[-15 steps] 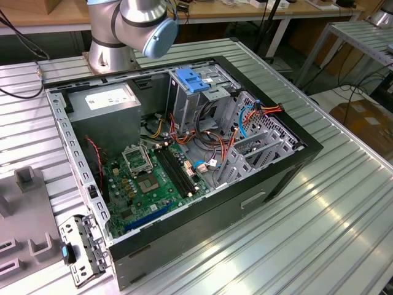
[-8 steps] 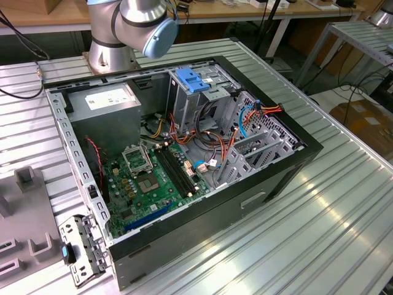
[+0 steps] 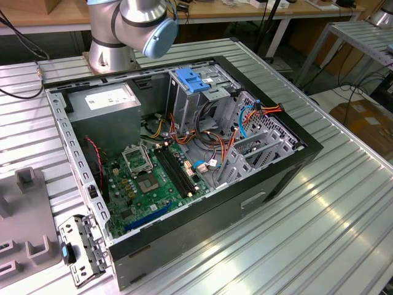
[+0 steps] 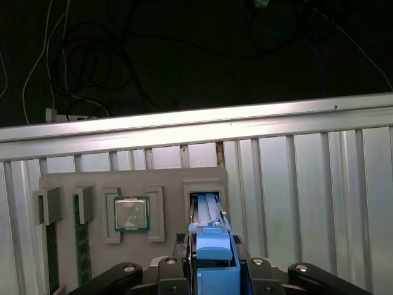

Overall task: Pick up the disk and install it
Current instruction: 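Pick up the disk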

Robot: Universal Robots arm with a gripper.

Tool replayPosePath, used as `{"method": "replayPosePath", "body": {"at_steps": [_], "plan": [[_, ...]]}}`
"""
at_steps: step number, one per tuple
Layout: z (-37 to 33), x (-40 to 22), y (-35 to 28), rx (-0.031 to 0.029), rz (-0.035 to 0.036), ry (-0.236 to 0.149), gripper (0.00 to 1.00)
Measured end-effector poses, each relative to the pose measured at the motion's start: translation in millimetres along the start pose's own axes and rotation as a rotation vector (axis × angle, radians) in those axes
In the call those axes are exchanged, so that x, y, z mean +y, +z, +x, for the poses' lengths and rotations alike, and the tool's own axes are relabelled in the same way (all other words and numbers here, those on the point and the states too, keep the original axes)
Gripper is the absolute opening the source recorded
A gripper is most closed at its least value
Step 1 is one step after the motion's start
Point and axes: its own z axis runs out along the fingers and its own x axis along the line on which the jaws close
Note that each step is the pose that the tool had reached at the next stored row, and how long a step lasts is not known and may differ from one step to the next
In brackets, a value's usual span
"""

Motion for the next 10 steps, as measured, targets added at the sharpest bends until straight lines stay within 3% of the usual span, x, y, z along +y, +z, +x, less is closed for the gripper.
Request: {"method": "replayPosePath", "body": {"at_steps": [10], "plan": [[0.0,0.0,0.0,-0.0001,0.0000,0.000,0.37]]}}
